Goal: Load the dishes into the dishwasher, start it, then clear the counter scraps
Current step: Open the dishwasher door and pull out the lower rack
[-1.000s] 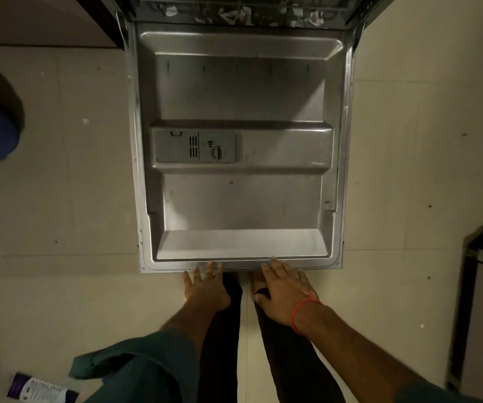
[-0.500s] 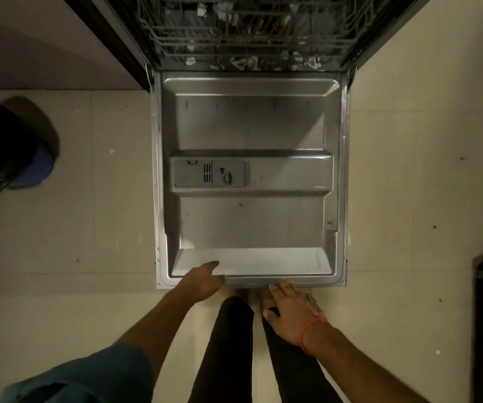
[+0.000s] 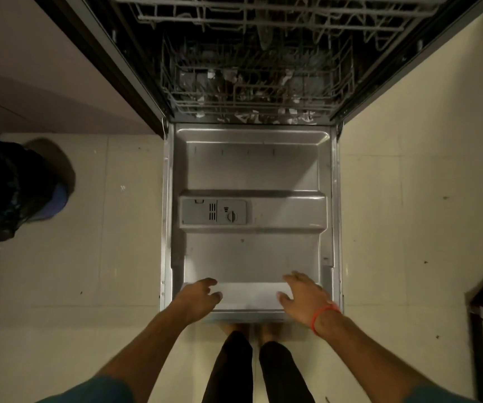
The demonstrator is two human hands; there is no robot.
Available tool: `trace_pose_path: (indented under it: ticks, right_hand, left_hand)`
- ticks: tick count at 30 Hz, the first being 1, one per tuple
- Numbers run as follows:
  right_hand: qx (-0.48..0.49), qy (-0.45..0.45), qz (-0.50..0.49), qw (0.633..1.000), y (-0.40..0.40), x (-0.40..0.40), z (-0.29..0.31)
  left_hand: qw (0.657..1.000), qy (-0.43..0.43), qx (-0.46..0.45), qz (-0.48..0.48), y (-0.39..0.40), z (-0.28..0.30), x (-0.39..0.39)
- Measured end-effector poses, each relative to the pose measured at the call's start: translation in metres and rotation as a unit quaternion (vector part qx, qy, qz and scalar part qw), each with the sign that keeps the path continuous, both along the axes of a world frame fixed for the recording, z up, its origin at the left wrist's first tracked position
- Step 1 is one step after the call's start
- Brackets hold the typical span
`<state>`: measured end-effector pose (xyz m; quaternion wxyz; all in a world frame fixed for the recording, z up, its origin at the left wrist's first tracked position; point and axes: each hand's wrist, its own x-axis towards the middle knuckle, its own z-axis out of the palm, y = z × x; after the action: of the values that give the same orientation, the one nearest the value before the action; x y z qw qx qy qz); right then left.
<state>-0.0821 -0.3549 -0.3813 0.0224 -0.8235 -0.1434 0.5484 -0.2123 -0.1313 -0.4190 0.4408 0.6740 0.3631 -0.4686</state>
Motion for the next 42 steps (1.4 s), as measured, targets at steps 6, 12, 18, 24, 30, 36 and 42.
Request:
trace_pose_path:
  ticks: [6, 12, 18, 24, 30, 36, 42]
  right_hand:
    - [0.004, -0.048, 0.003, 0.999, 0.021, 0.073, 0.02]
    - [0.041, -0.113, 0.017, 0.993, 0.054, 0.142, 0.054]
    - [0.076, -0.167, 0.053, 0.982, 0.079, 0.201, 0.079]
    - [0.059, -0.219, 0.145, 0.963, 0.102, 0.259, 0.079]
    - [0.025, -0.253, 0.204, 0.945, 0.125, 0.303, 0.058]
    - [0.011, -0.263, 0.202, 0.943, 0.131, 0.318, 0.014]
    - [0.017, -0.271, 0.172, 0.947, 0.132, 0.337, -0.026]
  left_hand:
    - [0.999, -0.032, 0.004, 0.0, 0.03, 0.023, 0.058]
    - [0.994, -0.1, 0.033, -0.004, 0.07, 0.046, 0.127]
    - [0.982, -0.171, 0.055, -0.049, 0.096, 0.076, 0.187]
    - [0.961, -0.191, 0.138, -0.143, 0.13, 0.079, 0.248]
    - [0.931, -0.214, 0.212, -0.205, 0.162, 0.056, 0.301]
    - [0.912, -0.193, 0.25, -0.261, 0.18, 0.013, 0.322]
    - [0.885, -0.208, 0.296, -0.293, 0.182, -0.022, 0.327]
